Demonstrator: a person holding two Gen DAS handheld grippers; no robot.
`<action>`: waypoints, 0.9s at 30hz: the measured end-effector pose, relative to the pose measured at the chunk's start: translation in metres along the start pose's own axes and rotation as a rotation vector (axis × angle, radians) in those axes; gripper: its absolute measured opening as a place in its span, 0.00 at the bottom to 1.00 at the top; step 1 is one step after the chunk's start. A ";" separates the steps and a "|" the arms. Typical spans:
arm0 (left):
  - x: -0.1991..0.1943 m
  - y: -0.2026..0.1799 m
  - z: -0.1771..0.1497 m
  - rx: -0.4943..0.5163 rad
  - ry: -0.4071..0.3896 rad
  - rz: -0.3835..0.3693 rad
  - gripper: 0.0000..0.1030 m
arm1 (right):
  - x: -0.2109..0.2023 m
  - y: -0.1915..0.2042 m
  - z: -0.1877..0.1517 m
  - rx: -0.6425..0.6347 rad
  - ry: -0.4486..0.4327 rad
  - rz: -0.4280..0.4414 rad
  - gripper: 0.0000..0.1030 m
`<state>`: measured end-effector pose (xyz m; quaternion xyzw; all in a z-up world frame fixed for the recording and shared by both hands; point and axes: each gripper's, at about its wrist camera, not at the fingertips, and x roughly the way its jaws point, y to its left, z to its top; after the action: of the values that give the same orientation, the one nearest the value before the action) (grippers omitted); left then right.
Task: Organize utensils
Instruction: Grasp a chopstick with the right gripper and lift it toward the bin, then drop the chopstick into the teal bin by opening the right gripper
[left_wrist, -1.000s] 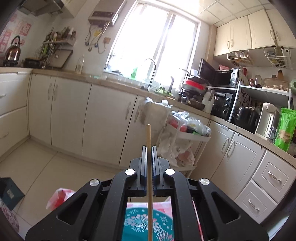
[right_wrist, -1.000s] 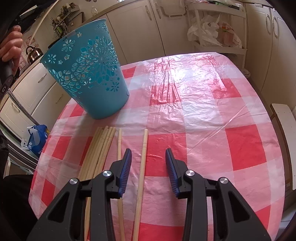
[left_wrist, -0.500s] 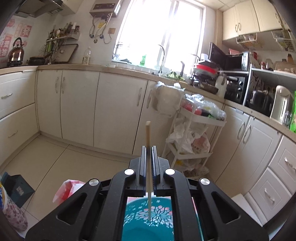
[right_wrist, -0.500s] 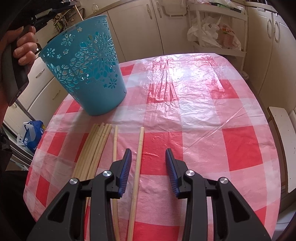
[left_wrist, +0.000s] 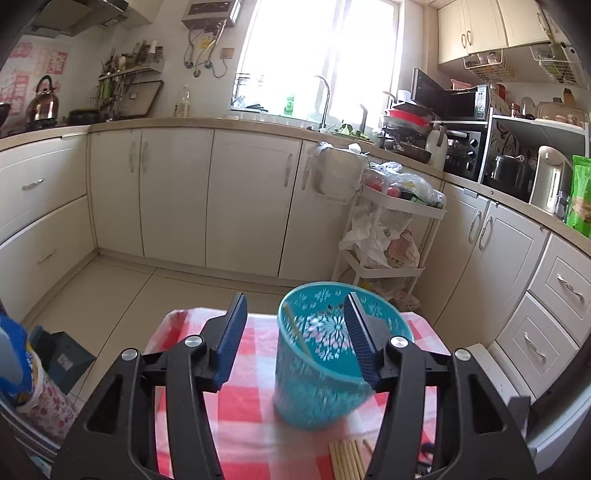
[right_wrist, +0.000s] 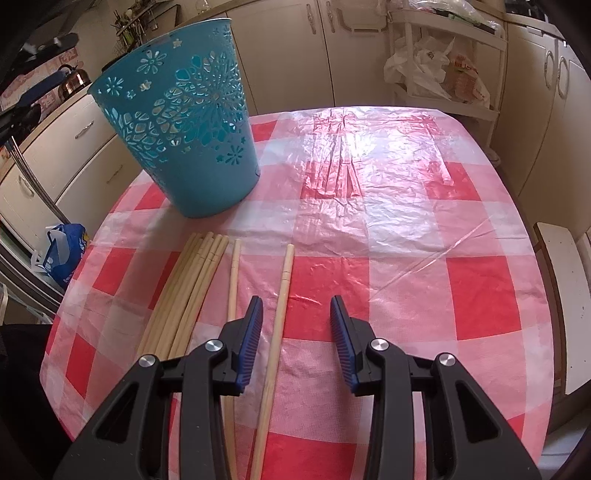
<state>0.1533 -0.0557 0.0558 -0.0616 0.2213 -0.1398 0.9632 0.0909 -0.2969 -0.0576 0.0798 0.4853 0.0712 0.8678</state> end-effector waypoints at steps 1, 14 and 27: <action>-0.006 0.004 -0.005 -0.009 -0.001 0.000 0.52 | 0.001 0.001 0.001 -0.004 0.001 -0.005 0.37; -0.013 0.035 -0.009 -0.082 0.054 -0.022 0.55 | 0.018 0.033 0.018 -0.243 0.097 -0.080 0.07; -0.002 0.060 -0.009 -0.178 0.103 0.012 0.63 | -0.111 0.012 0.070 0.115 -0.471 0.230 0.06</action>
<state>0.1617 0.0019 0.0376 -0.1385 0.2822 -0.1166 0.9421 0.0926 -0.3124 0.0738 0.1981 0.2609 0.1209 0.9371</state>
